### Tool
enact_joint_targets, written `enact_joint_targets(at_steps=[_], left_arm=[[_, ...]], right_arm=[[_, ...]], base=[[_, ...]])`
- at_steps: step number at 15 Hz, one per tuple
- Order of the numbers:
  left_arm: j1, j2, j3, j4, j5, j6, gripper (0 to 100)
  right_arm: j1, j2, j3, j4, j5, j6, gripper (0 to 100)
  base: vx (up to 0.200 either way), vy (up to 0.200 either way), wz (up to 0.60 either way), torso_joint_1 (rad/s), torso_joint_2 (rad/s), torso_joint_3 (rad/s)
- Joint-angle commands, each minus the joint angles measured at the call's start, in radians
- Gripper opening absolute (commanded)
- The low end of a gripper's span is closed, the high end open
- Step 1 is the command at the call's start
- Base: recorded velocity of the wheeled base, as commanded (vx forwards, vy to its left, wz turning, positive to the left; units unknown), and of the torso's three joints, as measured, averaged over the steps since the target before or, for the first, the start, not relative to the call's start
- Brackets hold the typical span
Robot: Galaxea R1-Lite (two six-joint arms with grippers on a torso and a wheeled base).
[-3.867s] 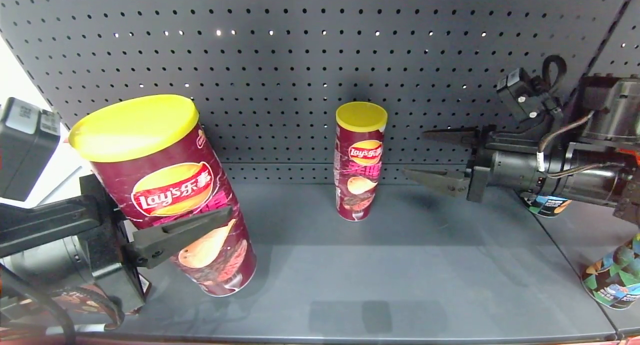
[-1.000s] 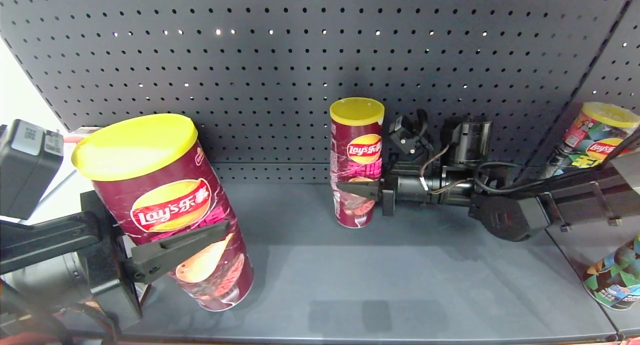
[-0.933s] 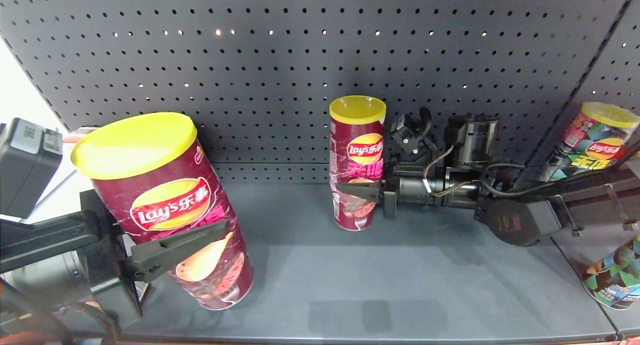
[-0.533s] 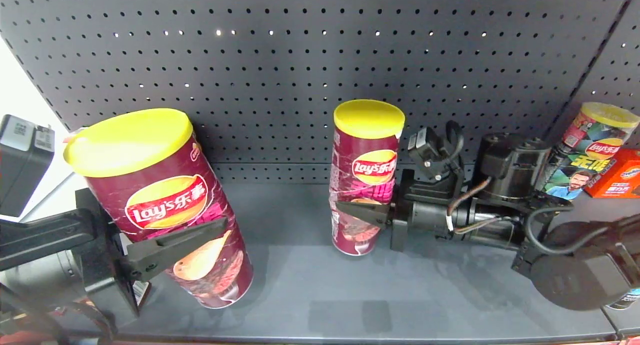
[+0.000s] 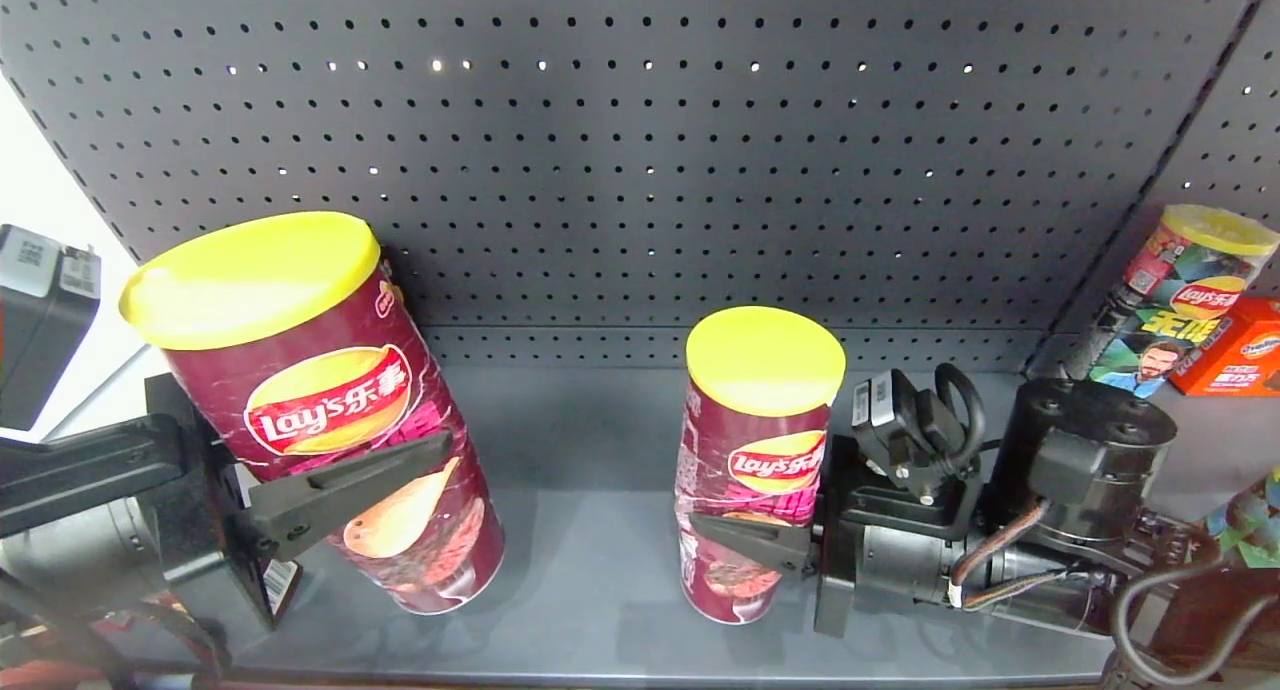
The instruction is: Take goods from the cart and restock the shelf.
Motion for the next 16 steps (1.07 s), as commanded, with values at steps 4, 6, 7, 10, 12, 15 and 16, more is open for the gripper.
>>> enact_joint_targets(at_steps=[4,6,7,10,12,15,16], left_arm=[[-0.001,0.0,0.001,0.0,0.0,-0.002,0],[0.0,-0.006,0.002,0.0,0.0,0.0,0],[0.0,-0.006,0.002,0.001,0.0,-0.002,0],[-0.001,-0.007,0.009,0.001,-0.002,-0.002,0],[-0.001,-0.011,0.01,0.001,-0.003,-0.002,0],[-0.001,-0.015,0.016,0.001,-0.006,0.0,0],[-0.003,-0.015,0.018,0.001,-0.006,0.0,0]], right_arm=[[0.004,0.06,0.013,-0.049,0.001,-0.007,0],[0.005,0.067,0.019,-0.055,-0.001,-0.009,100],[0.008,0.064,0.025,-0.055,-0.013,-0.009,100],[0.013,-0.001,0.065,-0.068,-0.033,-0.007,100],[0.013,-0.081,0.108,-0.065,-0.033,-0.007,100],[0.005,-0.265,0.185,-0.034,-0.034,-0.002,100],[0.004,-0.332,0.206,0.003,-0.053,-0.002,100]], base=[[0.0,0.0,0.0,0.0,0.0,0.0],[0.0,0.0,0.0,0.0,0.0,0.0],[0.0,0.0,0.0,0.0,0.0,0.0],[0.0,0.0,0.0,0.0,0.0,0.0],[0.0,0.0,0.0,0.0,0.0,0.0],[0.0,0.0,0.0,0.0,0.0,0.0],[0.0,0.0,0.0,0.0,0.0,0.0]])
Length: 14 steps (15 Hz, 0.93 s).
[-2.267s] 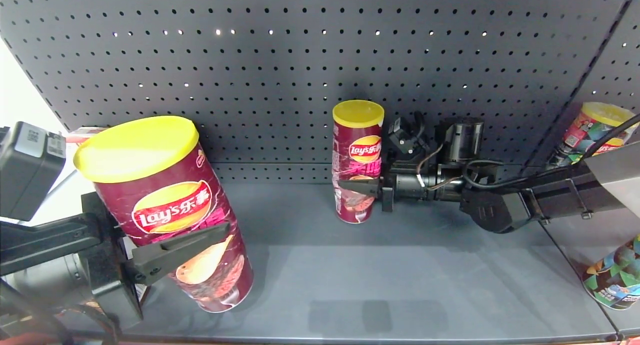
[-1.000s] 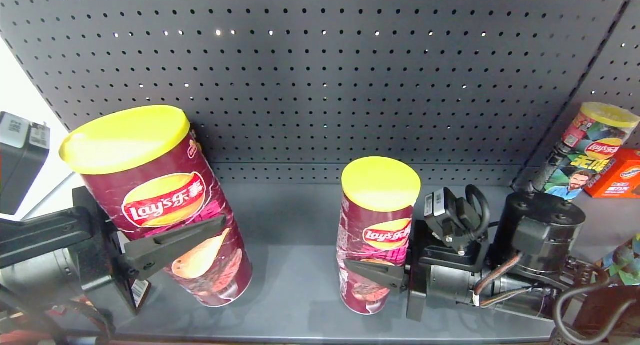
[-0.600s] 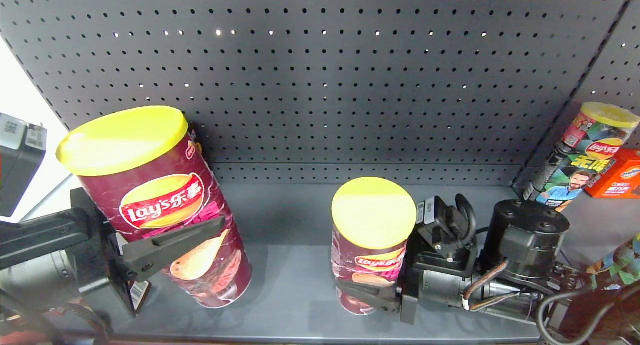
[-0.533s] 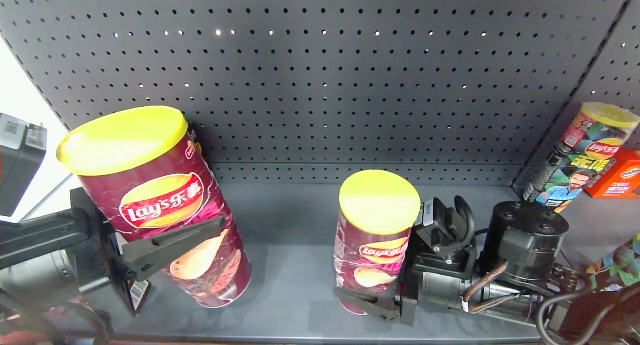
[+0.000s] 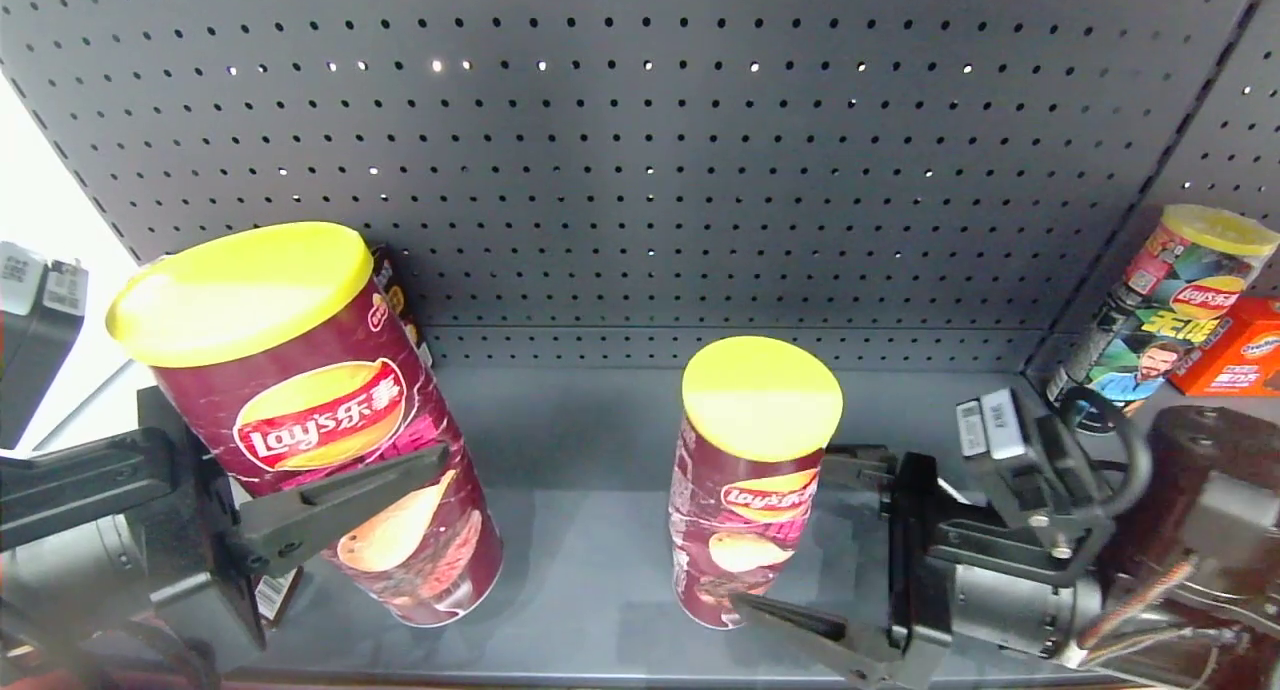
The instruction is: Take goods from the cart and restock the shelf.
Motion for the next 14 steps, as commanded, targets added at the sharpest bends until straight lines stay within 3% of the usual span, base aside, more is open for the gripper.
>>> enact_joint_targets(at_steps=[1,9,10,14], left_arm=[[-0.002,0.0,0.0,0.0,0.0,0.0,0],[-0.002,-0.014,0.01,-0.002,-0.003,0.0,0],[-0.002,-0.014,0.003,-0.003,-0.002,0.002,0],[-0.005,-0.006,0.002,-0.003,-0.003,0.002,0]], right_arm=[[-0.003,-0.245,0.075,0.094,-0.044,0.001,100],[0.001,-0.86,0.212,0.654,-0.32,-0.005,100],[-0.003,-0.966,0.241,0.771,-0.36,-0.005,100],[-0.046,-1.188,0.367,0.861,-0.458,0.027,100]], base=[[0.0,0.0,0.0,0.0,0.0,0.0],[0.0,0.0,0.0,0.0,0.0,0.0],[0.0,0.0,0.0,0.0,0.0,0.0],[0.0,0.0,0.0,0.0,0.0,0.0]])
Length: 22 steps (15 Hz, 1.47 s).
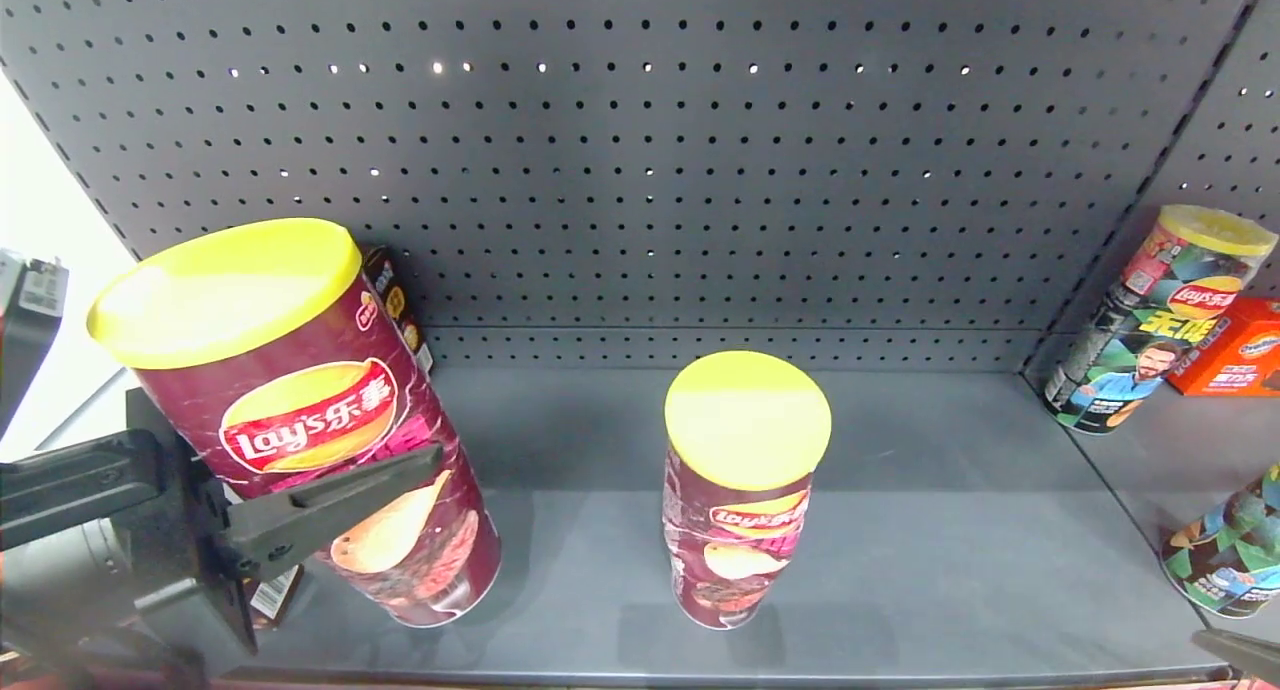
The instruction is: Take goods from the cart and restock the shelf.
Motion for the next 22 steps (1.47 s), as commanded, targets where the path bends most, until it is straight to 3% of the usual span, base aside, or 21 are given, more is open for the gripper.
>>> enact_joint_targets(at_steps=[1,5,10,13,14,15,16,17,22], left_arm=[[0.0,0.011,-0.007,-0.001,-0.001,0.001,0],[-0.005,0.009,-0.009,-0.001,-0.001,0.001,0],[-0.036,0.014,-0.01,-0.001,-0.001,0.001,0],[-0.037,0.008,-0.006,-0.001,-0.001,0.001,0],[-0.037,0.008,-0.004,-0.001,-0.001,0.001,0],[-0.037,0.008,0.004,-0.001,-0.001,0.001,0],[-0.037,0.008,0.005,-0.001,-0.001,0.003,0],[-0.037,0.008,0.005,-0.001,-0.001,0.005,0],[-0.059,0.008,0.004,0.001,-0.001,0.003,0]], right_arm=[[-0.068,-0.226,0.106,0.042,-0.05,0.05,100],[-0.154,-0.557,0.1,0.378,-0.043,0.111,100],[-0.091,-0.557,0.103,0.35,-0.066,0.125,100],[-0.289,-0.513,0.103,0.35,-0.07,0.128,100],[-0.312,-0.494,0.104,0.35,-0.07,0.128,100],[-0.471,-0.417,0.104,0.349,-0.069,0.126,100],[-0.572,-0.42,0.104,0.349,-0.069,0.126,100],[-0.618,-0.444,0.106,0.345,-0.069,0.128,100],[-0.62,-0.45,0.104,0.345,-0.08,0.106,100]], base=[[0.0,0.0,0.0,0.0,0.0,0.0],[0.0,0.0,0.0,0.0,0.0,0.0],[0.0,0.0,0.0,0.0,0.0,0.0],[0.0,0.0,0.0,0.0,0.0,0.0],[0.0,0.0,0.0,0.0,0.0,0.0],[0.0,0.0,0.0,0.0,0.0,0.0],[0.0,0.0,0.0,0.0,0.0,0.0],[0.0,0.0,0.0,0.0,0.0,0.0],[0.0,0.0,0.0,0.0,0.0,0.0]])
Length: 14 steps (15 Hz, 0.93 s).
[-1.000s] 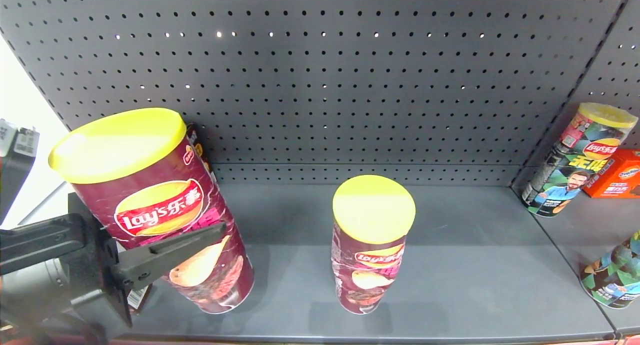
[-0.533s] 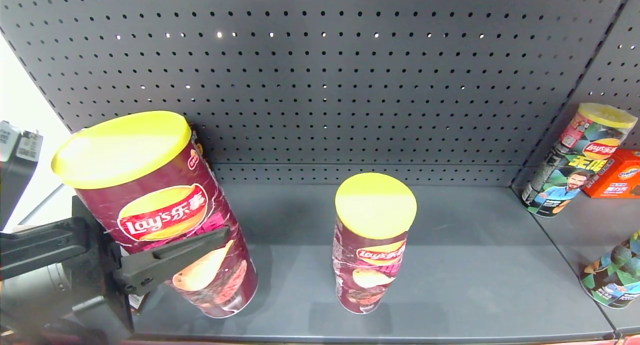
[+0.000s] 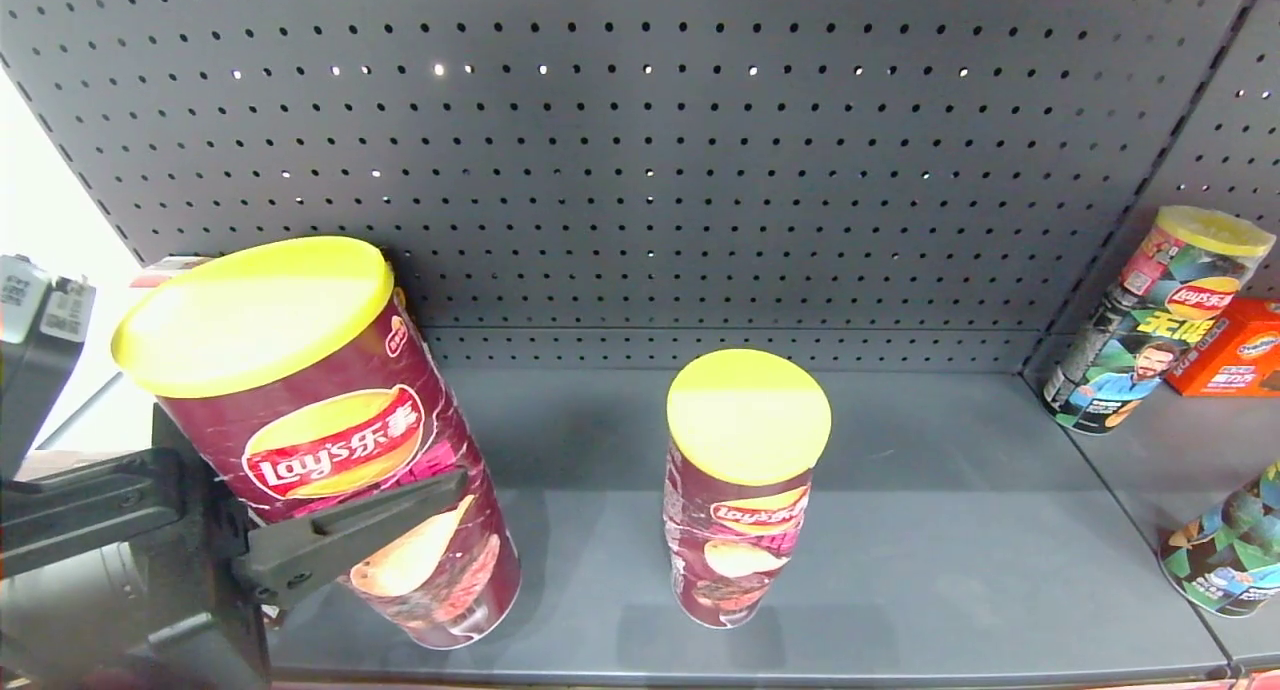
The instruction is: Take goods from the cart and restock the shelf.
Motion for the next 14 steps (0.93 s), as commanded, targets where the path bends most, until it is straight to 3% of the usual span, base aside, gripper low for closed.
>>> enact_joint_targets(at_steps=[1,4,6,8,12,14], left_arm=[[-0.001,-0.001,0.003,0.0,0.0,-0.001,0],[-0.004,-0.008,0.017,0.0,0.0,-0.001,0],[-0.004,-0.015,0.014,0.0,-0.002,-0.002,0],[-0.004,-0.014,-0.017,0.013,-0.008,-0.007,0],[-0.009,0.011,-0.107,0.019,-0.012,-0.073,0],[-0.011,0.065,-0.14,0.017,-0.019,-0.084,0]], right_arm=[[-0.011,0.012,-0.001,-0.001,-0.023,0.002,100],[-0.011,0.01,-0.001,0.001,-0.046,0.005,100],[-0.09,-0.011,-0.001,0.001,-0.044,0.002,100],[-0.093,-0.089,0.001,0.001,-0.043,0.004,100],[-0.093,-0.089,-0.001,0.001,-0.043,0.004,100],[-0.093,-0.089,0.001,0.001,-0.041,0.004,100]], base=[[0.0,0.0,0.0,0.0,0.0,0.0],[0.0,0.0,0.0,0.0,0.0,0.0],[0.0,0.0,0.0,0.0,0.0,0.0],[0.0,0.0,0.0,0.0,0.0,0.0],[0.0,0.0,0.0,0.0,0.0,0.0],[0.0,0.0,0.0,0.0,0.0,0.0]])
